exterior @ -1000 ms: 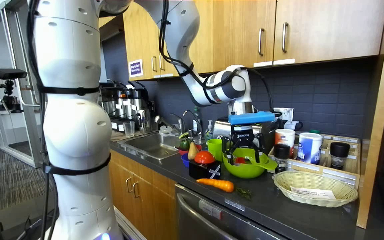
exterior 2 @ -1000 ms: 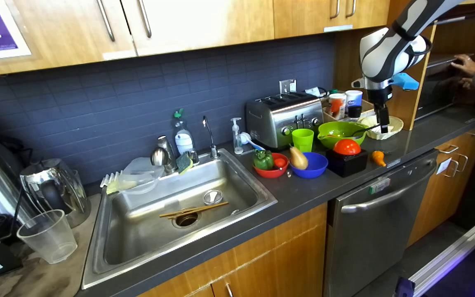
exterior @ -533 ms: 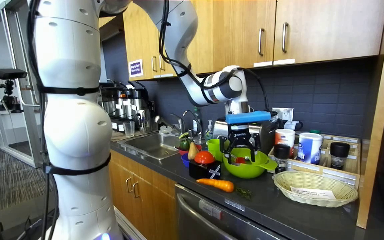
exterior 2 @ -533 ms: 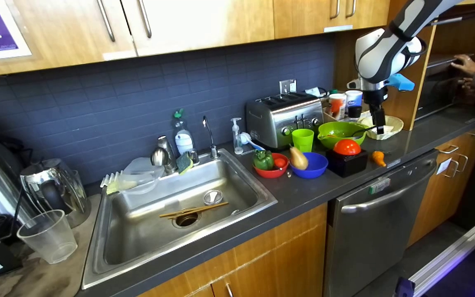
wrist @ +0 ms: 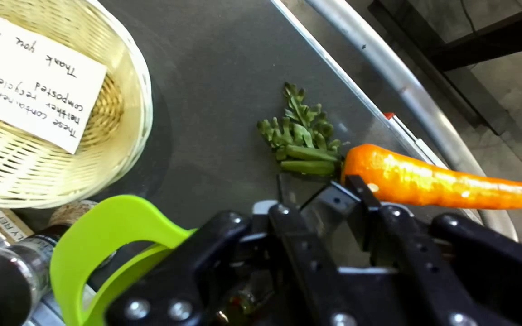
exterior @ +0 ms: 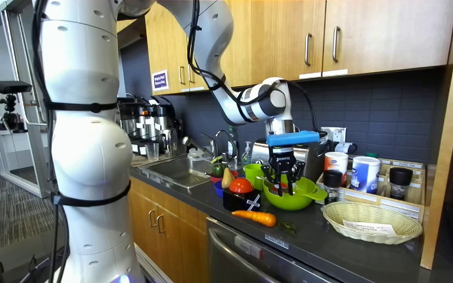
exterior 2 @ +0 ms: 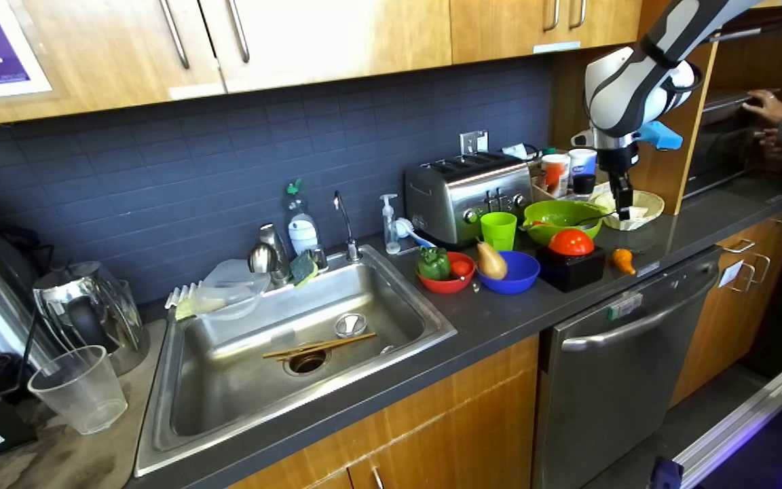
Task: Remove the spoon from the green bowl, put it in the white basket and then lift the orange plush toy.
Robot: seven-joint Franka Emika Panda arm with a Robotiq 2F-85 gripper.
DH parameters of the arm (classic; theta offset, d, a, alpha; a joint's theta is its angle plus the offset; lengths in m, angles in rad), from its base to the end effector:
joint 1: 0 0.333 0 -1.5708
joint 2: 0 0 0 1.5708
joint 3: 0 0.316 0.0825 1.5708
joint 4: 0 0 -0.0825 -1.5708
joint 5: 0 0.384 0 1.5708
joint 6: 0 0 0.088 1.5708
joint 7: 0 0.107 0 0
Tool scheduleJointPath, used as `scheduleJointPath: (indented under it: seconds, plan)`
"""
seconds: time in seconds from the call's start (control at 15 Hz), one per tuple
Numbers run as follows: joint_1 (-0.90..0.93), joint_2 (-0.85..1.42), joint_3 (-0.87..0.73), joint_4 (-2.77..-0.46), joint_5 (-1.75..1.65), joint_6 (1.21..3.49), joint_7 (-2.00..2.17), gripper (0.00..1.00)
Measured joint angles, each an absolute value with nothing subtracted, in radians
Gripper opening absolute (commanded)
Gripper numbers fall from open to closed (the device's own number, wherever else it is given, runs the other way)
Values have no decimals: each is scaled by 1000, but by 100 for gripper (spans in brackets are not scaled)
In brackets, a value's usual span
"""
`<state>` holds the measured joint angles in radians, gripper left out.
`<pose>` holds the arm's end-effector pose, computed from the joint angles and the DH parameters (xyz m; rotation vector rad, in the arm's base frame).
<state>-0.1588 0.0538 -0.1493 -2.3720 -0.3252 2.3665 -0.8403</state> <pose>0.4711 -0.1541 0.2972 2.7523 1.1189 -0.2588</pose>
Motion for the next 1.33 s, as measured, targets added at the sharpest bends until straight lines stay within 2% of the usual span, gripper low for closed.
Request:
scheduleJointPath:
  seconds: [0.07,1.33]
  plan:
    - [-159,54,-149,-2372,-325,2367,-840,0]
    - [-130,-5,-127,-2367,-376,2336,-761,1]
